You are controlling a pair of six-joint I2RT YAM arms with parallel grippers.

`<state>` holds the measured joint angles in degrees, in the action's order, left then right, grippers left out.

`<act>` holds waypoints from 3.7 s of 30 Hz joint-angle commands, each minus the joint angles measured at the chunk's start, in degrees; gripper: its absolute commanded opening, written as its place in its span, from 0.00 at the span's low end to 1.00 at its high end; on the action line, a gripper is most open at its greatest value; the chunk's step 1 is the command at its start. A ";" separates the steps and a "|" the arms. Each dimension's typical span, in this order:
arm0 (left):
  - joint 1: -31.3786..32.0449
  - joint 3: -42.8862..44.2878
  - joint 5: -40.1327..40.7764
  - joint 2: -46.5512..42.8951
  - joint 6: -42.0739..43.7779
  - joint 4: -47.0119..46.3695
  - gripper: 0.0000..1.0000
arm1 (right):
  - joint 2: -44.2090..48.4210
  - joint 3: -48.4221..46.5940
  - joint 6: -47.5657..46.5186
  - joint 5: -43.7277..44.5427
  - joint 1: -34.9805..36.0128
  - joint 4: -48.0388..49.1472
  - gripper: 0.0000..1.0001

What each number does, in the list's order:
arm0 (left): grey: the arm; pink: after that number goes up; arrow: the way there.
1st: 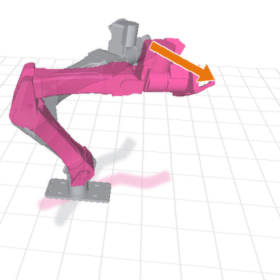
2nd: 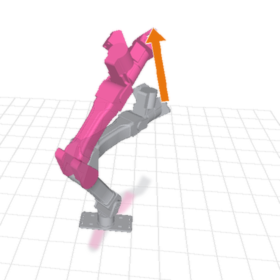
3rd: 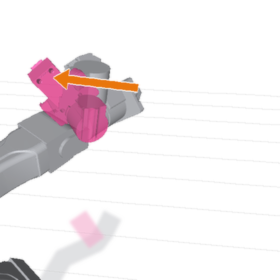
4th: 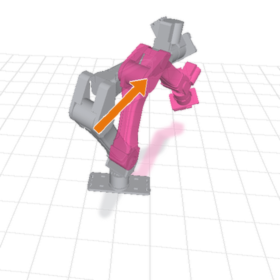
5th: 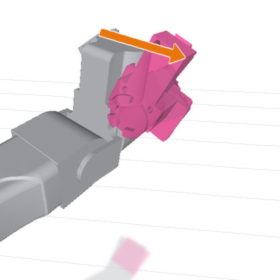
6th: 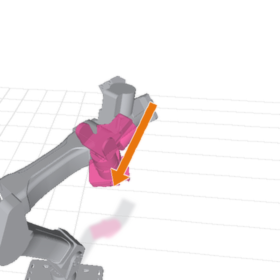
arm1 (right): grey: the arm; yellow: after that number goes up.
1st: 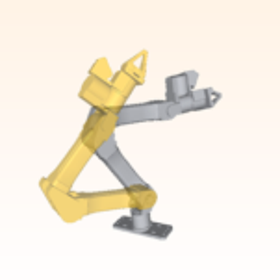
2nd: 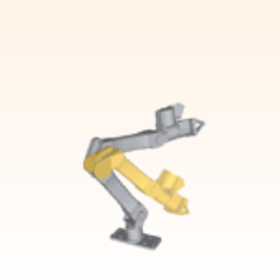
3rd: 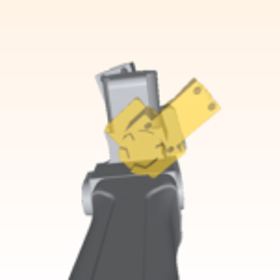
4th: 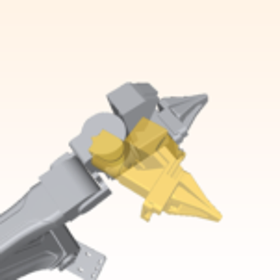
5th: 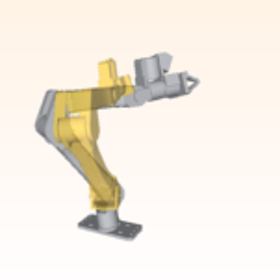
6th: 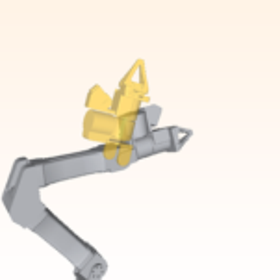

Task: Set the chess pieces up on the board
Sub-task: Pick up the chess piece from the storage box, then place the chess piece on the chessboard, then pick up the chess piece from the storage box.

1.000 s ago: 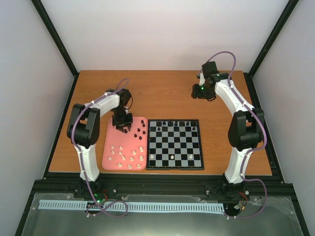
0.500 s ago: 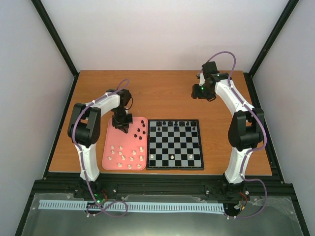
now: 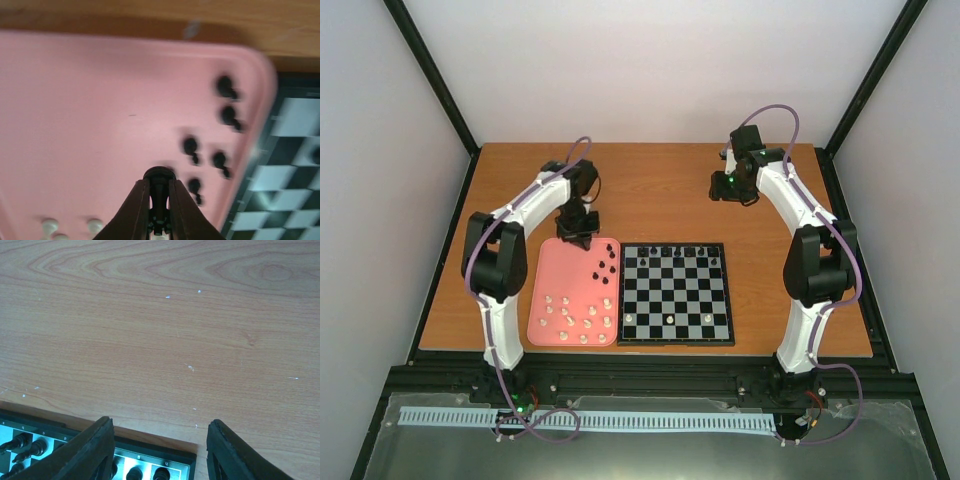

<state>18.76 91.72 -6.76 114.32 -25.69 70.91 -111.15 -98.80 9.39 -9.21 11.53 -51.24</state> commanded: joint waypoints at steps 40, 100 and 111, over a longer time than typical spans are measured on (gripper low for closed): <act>12.75 28.73 -6.86 20.15 0.81 8.16 0.09 | -1.49 -1.48 -0.42 0.86 -0.50 -0.26 0.51; 7.00 21.49 4.10 9.33 1.40 7.99 0.47 | -0.35 -0.28 -0.60 -0.56 -0.54 0.27 0.55; 6.42 16.93 1.42 11.76 0.97 3.27 0.37 | -0.76 -0.74 -0.77 -0.29 -0.54 -0.07 0.55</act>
<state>24.86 107.81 -4.29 124.95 -24.84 77.01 -112.29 -98.96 9.21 -9.69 11.53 -51.37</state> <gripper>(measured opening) 0.381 0.548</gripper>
